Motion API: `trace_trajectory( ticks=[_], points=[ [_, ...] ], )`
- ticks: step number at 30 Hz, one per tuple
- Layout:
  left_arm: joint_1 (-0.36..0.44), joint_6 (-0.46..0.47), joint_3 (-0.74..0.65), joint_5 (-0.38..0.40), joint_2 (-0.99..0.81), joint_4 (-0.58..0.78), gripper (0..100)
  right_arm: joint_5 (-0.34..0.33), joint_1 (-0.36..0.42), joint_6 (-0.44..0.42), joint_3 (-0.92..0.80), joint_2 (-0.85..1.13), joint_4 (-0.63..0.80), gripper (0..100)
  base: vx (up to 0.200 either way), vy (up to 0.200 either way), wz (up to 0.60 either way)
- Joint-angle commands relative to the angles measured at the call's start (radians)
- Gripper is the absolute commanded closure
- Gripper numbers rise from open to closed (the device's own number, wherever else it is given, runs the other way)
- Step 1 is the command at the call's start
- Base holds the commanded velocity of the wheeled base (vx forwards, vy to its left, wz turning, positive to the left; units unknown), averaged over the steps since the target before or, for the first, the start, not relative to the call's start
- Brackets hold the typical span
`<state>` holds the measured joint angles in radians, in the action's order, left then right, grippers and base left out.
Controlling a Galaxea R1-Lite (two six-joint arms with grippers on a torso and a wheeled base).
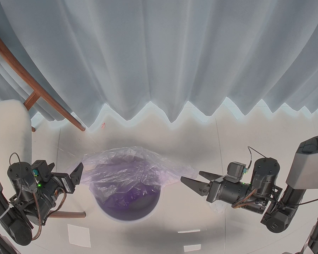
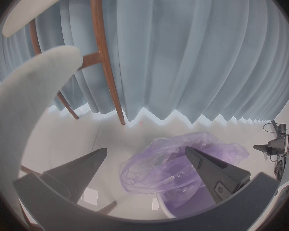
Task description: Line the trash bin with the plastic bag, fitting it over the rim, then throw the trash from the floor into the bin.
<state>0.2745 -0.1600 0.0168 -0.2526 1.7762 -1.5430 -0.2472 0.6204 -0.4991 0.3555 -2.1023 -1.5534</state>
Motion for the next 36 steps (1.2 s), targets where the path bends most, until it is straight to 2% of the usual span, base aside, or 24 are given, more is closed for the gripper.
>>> trace_trajectory(
  ticks=[1, 4, 9, 15, 23, 26, 27, 28, 36],
  points=[
    [0.049, 0.008, -0.014, -0.028, -0.084, 0.000, 0, 0.013, 0.025, -0.012, -0.058, 0.074, -0.017, 0, 0.000, 0.000, 0.00],
    [0.074, 0.020, -0.014, -0.031, -0.126, 0.000, 0, 0.028, 0.053, -0.053, -0.072, 0.093, -0.017, 0, 0.000, 0.000, 0.00],
    [0.117, 0.054, -0.014, -0.031, -0.222, 0.000, 0, 0.029, 0.142, -0.274, -0.118, 0.157, -0.017, 0, 0.000, 0.000, 0.00],
    [0.123, 0.076, -0.014, -0.025, -0.282, 0.000, 0, 0.029, 0.185, -0.294, -0.161, 0.203, -0.016, 0, 0.000, 0.000, 0.00],
    [0.124, 0.097, 0.012, -0.017, -0.331, 0.000, 0, 0.029, 0.186, -0.312, -0.173, 0.216, -0.016, 0, 0.000, 0.000, 0.00],
    [0.127, 0.096, 0.064, 0.004, -0.340, 0.001, 0, 0.022, 0.186, -0.409, -0.162, 0.265, -0.010, 0, 0.000, 0.000, 0.00],
    [0.127, 0.096, 0.064, 0.004, -0.340, 0.001, 0, 0.022, 0.186, -0.409, -0.162, 0.265, -0.010, 0, 0.000, 0.000, 0.00],
    [0.126, 0.096, 0.103, 0.016, -0.343, 0.009, 0, 0.002, 0.193, -0.489, -0.161, 0.305, 0.010, 0, 0.000, 0.000, 0.00],
    [0.163, 0.094, 0.170, 0.015, -0.442, 0.132, 0, -0.021, 0.211, -0.499, -0.141, 0.400, 0.136, 0, 0.000, 0.000, 0.00]
  ],
)
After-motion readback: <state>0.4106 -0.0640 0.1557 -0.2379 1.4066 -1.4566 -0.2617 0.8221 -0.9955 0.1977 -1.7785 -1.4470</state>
